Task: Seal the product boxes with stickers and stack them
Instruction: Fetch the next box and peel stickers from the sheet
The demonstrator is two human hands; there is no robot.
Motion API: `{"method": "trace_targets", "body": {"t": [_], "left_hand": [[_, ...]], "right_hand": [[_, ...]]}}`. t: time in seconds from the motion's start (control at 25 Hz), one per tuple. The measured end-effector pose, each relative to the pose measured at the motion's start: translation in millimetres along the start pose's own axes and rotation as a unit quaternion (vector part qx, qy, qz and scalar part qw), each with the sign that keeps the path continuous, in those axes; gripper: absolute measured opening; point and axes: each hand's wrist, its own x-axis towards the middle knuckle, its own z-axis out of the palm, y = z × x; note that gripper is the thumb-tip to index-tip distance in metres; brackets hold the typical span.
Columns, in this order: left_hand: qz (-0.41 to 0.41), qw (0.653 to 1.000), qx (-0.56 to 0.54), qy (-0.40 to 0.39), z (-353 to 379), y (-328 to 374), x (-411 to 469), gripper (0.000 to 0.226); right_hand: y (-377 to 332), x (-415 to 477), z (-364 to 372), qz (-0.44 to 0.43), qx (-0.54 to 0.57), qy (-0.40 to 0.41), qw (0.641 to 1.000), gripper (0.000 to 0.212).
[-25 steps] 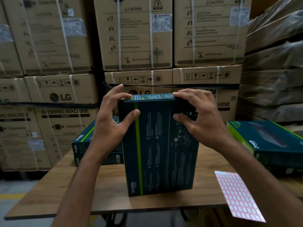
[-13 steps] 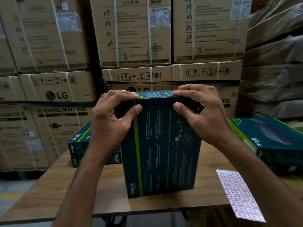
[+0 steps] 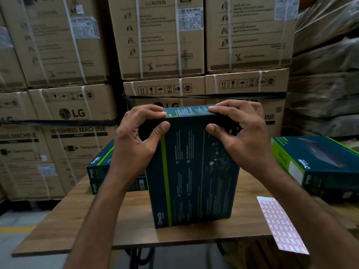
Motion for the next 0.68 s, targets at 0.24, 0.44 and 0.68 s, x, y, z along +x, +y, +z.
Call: {"method": "trace_targets", "body": {"t": [0.24,0.44,0.68], "left_hand": [[-0.095,0.989,-0.11,-0.003,-6.2,9.5,-4.2,0.022],[-0.085,0.977,-0.197,0.004,-12.0,2.1,-10.5,0.019],[-0.124,0.967,-0.22,0.025,-11.3,1.5,-14.3,0.039]], "right_hand": [[-2.1,10.0,-20.0,0.033,0.1,-0.058,0.993,0.025],[15.6,6.3,-38.4,0.129,0.317,-0.099,0.934,0.035],[25.5,4.5,-43.8,0.132,0.323,-0.119,0.93,0.054]]}}
